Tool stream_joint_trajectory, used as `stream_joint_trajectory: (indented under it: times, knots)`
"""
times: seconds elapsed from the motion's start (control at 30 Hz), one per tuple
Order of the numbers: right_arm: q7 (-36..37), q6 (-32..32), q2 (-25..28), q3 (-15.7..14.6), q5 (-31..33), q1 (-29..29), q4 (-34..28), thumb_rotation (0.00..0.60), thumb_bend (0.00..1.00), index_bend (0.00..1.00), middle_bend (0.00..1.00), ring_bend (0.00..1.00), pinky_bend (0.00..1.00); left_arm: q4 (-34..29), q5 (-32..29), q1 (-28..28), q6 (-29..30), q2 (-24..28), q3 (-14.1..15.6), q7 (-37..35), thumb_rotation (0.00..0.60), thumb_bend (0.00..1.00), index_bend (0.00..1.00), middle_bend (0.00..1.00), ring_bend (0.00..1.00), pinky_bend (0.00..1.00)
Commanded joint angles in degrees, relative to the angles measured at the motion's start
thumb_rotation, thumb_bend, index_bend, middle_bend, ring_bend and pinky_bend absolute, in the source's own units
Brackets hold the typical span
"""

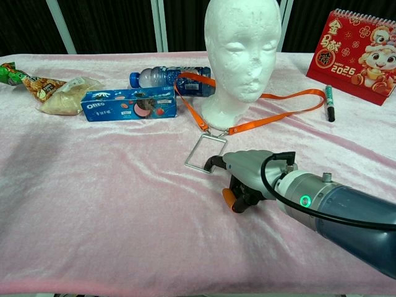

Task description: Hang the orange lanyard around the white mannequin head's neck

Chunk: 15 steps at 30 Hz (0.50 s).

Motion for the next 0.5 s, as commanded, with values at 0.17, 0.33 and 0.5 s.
stream_joint_trajectory:
  times: [0.17,0.33,0.5]
  knots:
    - [0.18,0.65,1.13,-0.75,-0.93,-0.53,-1.17,0.6,0.62,0.18,0.87,0.86,0.78,-0.13,-0.05,0.18,-0.15,-0.01,-0.36,0.27,0.6,0.18,0.27,0.05,0.0,0.0]
    - [-0.06,1.26,2.62,-1.82,-1.8,-1.06,-2.99,0.6,0.62,0.21,0.87,0.86,0.78,-0.09,0.01,0.41,0.05,-0.13,-0.68,0.5,0.6,0.18,0.27,0.05,0.0,0.0]
    - [-0.12,1.79,3.87,-2.86,-2.41,-1.68,-4.77,0.6,0.62,0.22,0.87,0.86,0.78,-0.07,0.05,0.56,0.06,-0.22,-0.83,0.85,0.6,0.18,0.27,0.05,0.0,0.0]
